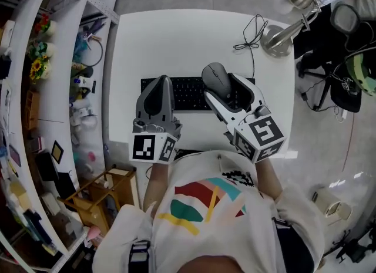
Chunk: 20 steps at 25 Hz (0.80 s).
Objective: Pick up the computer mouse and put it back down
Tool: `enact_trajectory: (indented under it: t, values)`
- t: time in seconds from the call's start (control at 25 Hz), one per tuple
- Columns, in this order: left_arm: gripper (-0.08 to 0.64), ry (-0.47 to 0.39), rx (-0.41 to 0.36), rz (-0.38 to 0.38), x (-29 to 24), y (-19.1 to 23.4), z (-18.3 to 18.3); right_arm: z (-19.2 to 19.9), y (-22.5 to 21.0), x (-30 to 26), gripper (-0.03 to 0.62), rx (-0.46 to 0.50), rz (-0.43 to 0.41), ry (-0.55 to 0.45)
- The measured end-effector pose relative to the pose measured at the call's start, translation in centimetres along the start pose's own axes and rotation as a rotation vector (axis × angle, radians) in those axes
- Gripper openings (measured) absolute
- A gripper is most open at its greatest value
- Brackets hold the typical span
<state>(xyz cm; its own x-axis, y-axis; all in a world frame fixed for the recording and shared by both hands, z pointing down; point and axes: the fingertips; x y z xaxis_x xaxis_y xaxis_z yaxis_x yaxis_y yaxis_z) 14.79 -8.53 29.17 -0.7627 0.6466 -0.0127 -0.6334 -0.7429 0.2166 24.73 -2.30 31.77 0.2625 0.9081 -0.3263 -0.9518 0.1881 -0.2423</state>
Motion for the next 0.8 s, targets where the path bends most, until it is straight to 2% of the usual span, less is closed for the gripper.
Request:
enact_trajectory:
  t: [0.24, 0.36, 0.52, 0.64, 0.8]
  values:
    - [0.044, 0.024, -0.001, -0.199, 6.2, 3.8, 2.6, 4.4, 2.8, -2.2, 0.304, -0.007, -0.131, 0.089]
    - [0.043, 0.029, -0.011, -0.332, 11.6, 6.8, 3.4, 6.4, 6.5, -5.0, 0.304, 0.046, -0.233, 0.13]
    - [0.044, 0.031, 0.011, -0.456, 17.8, 11.0, 4.0, 7.6, 12.3, -8.8, 0.304, 0.156, -0.312, 0.168]
    - [0.044, 0.026, 0.033, -0.496, 20.0, 13.3, 4.2, 7.8, 15.7, -10.3, 0.304, 0.197, -0.358, 0.187]
    - [0.044, 0.028, 0.054, -0.486, 20.8, 16.4, 4.1, 9.3, 19.9, -12.7, 0.304, 0.221, -0.398, 0.238]
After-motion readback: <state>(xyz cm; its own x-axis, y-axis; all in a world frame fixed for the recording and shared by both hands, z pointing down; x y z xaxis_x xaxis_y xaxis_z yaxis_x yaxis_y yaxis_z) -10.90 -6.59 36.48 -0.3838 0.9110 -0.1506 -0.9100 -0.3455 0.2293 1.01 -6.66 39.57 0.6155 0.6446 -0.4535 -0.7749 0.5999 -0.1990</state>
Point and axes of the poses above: the fingertips, and each gripper's own axes: x backward along the fingers, y to its left, z out of its underside, and after that the axes turned 1 degree about x, right-handed
